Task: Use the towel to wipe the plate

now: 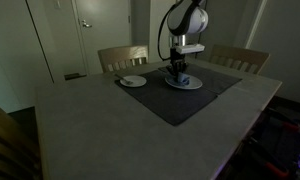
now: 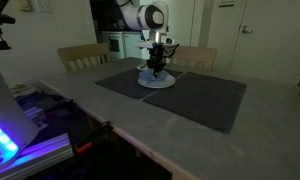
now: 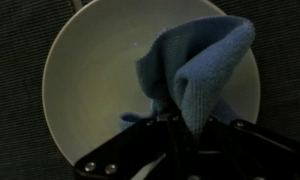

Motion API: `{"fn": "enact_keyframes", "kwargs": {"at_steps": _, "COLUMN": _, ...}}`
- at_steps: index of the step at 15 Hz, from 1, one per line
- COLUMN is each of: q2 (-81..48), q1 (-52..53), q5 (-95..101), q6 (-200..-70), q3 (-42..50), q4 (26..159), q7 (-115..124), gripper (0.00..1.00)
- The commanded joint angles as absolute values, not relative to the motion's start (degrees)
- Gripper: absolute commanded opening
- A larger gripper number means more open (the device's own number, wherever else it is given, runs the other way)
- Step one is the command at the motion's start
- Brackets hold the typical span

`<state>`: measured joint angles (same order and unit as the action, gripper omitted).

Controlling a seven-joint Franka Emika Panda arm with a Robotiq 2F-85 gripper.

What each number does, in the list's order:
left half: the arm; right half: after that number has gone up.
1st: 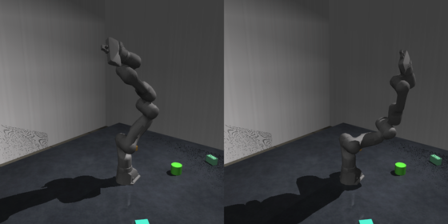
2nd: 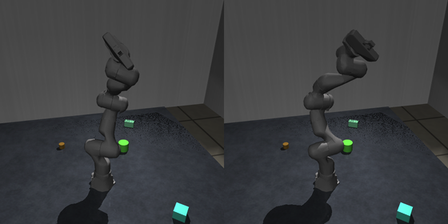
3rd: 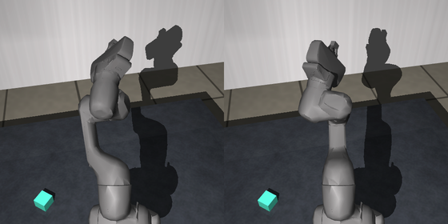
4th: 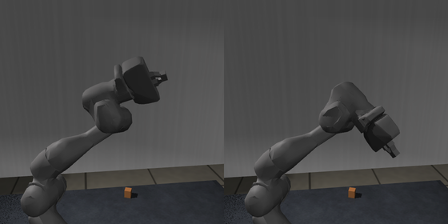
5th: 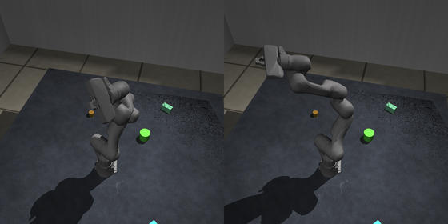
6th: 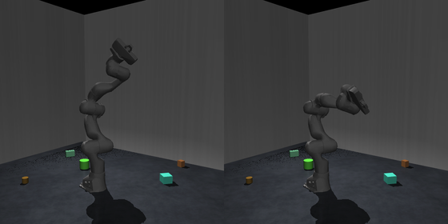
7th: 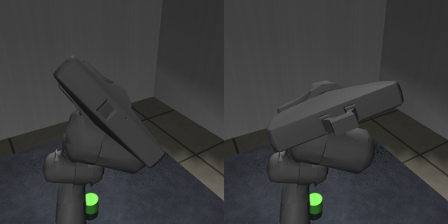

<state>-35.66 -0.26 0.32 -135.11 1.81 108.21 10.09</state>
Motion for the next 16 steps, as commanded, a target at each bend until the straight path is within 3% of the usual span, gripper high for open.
{"fn": "enact_keyframes", "kwargs": {"at_steps": 1, "q2": -38.5, "q1": 0.8, "q5": -0.9, "q6": -141.6, "q3": 2.4, "q4": 106.8, "q7": 12.3, "gripper": 0.03}}
{"fn": "enact_keyframes", "kwargs": {"at_steps": 10, "q2": -38.9, "q1": 5.3, "q5": 4.5, "q6": -149.1, "q3": 10.7, "q4": 107.8, "q7": 22.3, "gripper": 0.03}}
{"fn": "enact_keyframes", "kwargs": {"at_steps": 16, "q2": -37.7, "q1": 5.5, "q5": 5.1, "q6": -140.8, "q3": 11.5, "q4": 108.1, "q7": 23.2, "gripper": 0.03}}
